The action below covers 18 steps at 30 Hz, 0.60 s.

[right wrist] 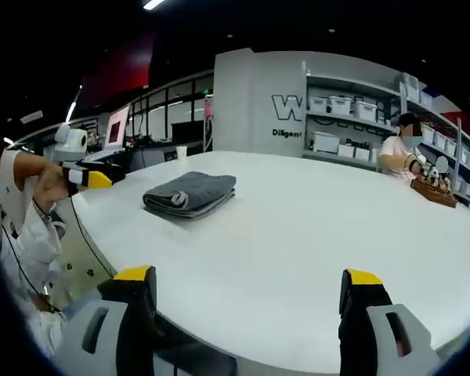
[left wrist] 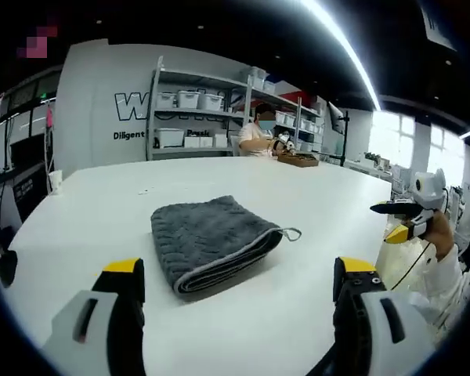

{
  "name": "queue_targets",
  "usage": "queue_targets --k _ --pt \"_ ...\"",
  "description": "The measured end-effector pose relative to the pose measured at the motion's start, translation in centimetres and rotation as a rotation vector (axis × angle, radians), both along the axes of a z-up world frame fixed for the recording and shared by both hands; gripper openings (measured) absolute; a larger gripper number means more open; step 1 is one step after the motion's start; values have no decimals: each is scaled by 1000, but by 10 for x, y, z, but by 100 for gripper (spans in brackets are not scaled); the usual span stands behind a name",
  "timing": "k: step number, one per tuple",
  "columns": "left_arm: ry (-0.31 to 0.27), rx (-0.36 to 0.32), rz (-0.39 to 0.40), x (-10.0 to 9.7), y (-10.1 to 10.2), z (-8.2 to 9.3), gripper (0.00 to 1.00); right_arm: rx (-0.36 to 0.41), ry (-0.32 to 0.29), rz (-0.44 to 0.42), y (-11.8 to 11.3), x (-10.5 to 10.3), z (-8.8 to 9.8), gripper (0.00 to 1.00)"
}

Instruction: Open the folded towel by lifting each exposed corner and separating the folded layers until the towel lies flat within the target outline without major curled edges

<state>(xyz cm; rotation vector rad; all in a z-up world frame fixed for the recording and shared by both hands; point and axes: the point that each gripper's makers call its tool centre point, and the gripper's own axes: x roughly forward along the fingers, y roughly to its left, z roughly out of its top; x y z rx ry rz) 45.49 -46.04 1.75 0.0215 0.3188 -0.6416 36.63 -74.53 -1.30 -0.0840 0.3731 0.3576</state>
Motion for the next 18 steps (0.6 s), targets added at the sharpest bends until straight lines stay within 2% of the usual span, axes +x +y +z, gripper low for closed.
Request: queue_targets --k 4,9,15,18 --pt "-31 26 -19 15 -24 -2 90 2 -7 2 0 -1 3 97" --pt "-27 32 -108 19 -64 -13 81 5 -11 6 0 -2 5 97" --pt "-49 146 -133 31 -93 -33 73 14 -12 12 2 -3 5 96" --pt "-74 179 -129 37 -102 -38 69 15 -12 14 2 -3 5 96"
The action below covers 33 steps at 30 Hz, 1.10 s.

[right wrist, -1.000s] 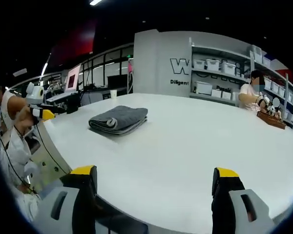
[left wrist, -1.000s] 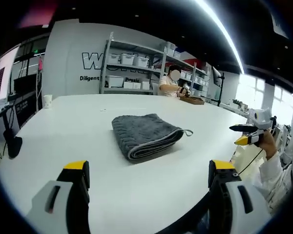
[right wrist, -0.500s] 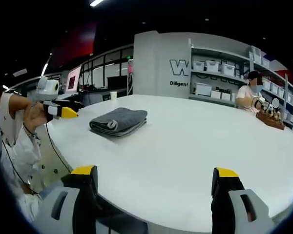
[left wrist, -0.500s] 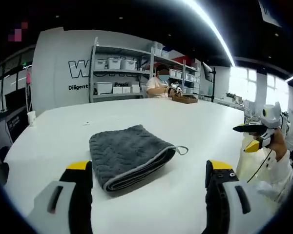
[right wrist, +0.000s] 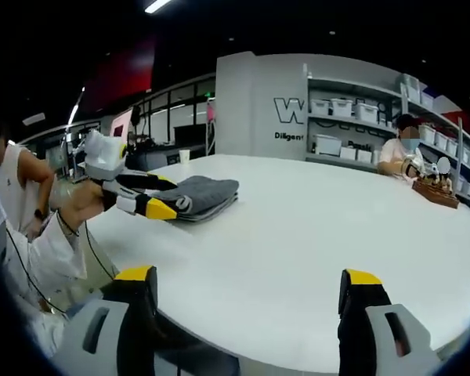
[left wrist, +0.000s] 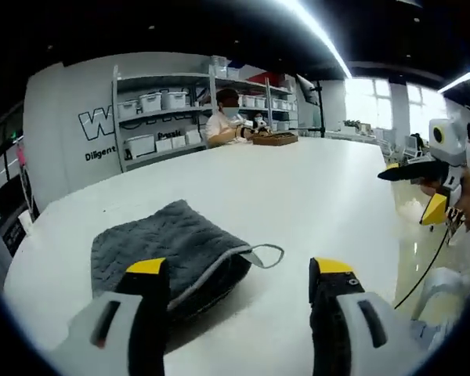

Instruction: Open the folded towel by lifting each exposed corner and separating the folded layers until the towel lies flat within the target outline without major curled edges

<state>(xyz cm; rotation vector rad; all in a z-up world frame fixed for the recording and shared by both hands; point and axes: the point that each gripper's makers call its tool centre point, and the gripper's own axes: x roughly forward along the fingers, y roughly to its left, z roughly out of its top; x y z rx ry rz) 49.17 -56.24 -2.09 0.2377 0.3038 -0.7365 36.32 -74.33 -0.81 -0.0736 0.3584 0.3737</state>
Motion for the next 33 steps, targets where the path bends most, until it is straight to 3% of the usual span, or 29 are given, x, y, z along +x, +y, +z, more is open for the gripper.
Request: queue_targets --k 3,8,12,14,22,24,33 --pt "-55 50 5 8 -4 -3 58 3 0 0 0 0 0 96" --pt "-32 58 -7 12 -10 -13 54 5 -1 -4 -1 -1 1 96" --pt "-72 88 2 18 -11 -14 35 9 -1 -8 -2 -1 0 96" --pt "-73 104 18 22 -8 -17 31 10 -1 -8 -2 -2 0 96" --pt "-116 10 27 27 -2 -2 8 14 -1 -8 -2 -2 1 95" --pt "-74 -40 23 28 -3 -2 7 14 2 -6 -1 -2 0 95" --pt "-75 -210 72 35 9 17 4 14 3 -2 3 -2 0 95"
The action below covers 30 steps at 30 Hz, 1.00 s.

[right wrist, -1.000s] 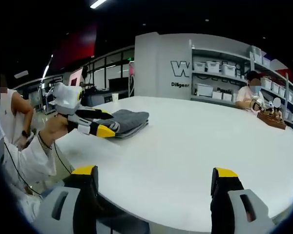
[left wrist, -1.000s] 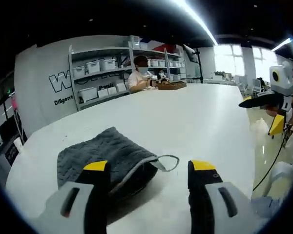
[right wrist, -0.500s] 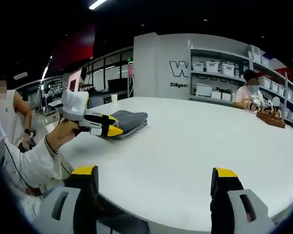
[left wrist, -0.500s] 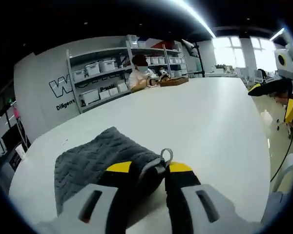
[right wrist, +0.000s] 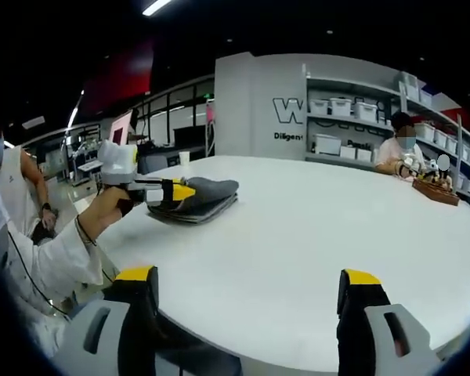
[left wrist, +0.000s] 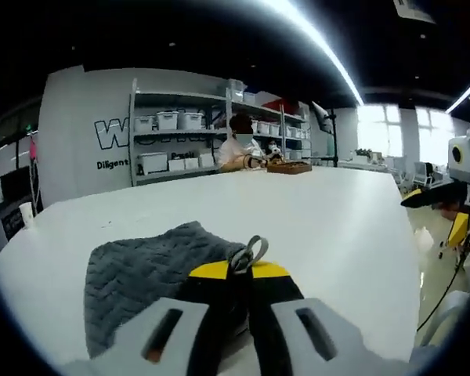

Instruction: Open the folded towel by lifting each exposed corner and separating the folded layers until the towel lies flat within the target outline without major curled edges

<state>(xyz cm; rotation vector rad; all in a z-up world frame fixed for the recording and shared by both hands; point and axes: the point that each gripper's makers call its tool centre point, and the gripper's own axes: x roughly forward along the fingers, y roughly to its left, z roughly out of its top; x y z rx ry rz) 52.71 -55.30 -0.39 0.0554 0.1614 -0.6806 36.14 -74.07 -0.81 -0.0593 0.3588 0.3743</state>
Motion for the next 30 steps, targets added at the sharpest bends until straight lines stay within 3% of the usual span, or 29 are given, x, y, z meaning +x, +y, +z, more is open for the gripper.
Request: queue_targets --k 8,16,26,30 --pt "-81 -139 90 10 31 43 4 -3 -1 14 6 1 1 95" --pt "-153 -155 168 15 76 74 4 -4 3 31 15 2 1 95" --pt "-211 -180 308 18 151 91 4 -10 -5 59 30 7 7 95" --pt "-227 -185 382 16 182 90 4 -12 -3 74 37 9 7 95"
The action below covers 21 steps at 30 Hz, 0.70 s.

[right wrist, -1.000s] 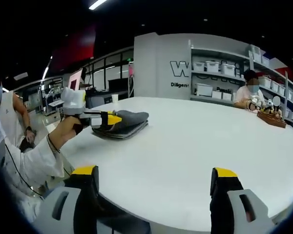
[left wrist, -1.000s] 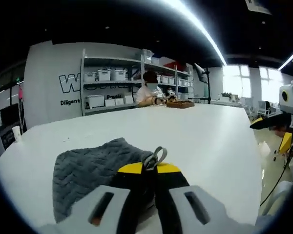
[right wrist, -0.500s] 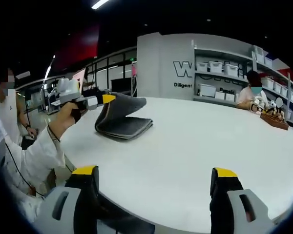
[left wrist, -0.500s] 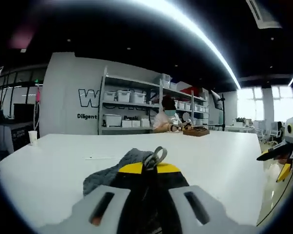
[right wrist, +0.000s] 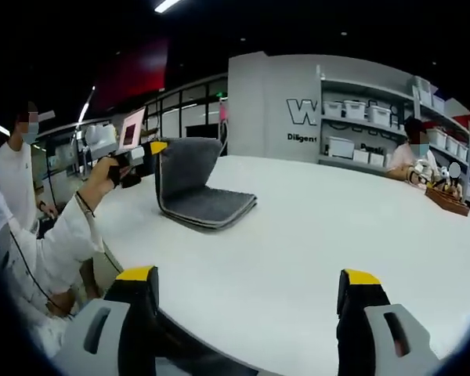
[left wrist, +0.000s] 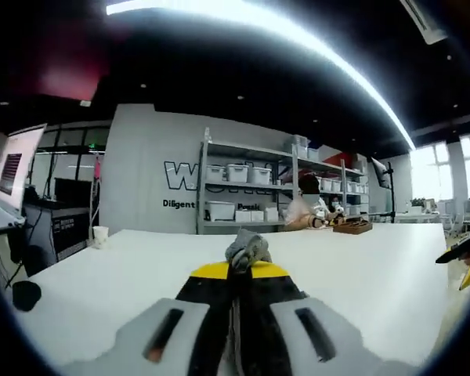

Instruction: Open the folded towel by lifting each exposed corner and separating the folded layers until the towel lies flat within the target outline without major curled edges

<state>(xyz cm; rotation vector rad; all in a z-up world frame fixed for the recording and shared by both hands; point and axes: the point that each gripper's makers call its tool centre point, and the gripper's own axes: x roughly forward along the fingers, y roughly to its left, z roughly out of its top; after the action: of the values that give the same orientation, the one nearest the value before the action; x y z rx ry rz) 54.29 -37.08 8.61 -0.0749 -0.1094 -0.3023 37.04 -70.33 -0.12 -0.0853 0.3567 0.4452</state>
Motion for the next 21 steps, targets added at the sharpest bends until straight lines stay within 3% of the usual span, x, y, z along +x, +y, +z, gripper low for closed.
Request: queue_targets --k 8,11,17,21 --pt "26 -19 107 -5 51 -20 4 -3 6 25 13 3 -1 94" --pt "52 -20 156 -8 73 -33 4 -4 11 38 19 4 -3 94" --pt "104 -11 203 -11 95 -56 4 -8 21 55 26 5 -6 94" --pt "169 21 246 -14 113 -80 4 -12 27 60 30 5 -8 94"
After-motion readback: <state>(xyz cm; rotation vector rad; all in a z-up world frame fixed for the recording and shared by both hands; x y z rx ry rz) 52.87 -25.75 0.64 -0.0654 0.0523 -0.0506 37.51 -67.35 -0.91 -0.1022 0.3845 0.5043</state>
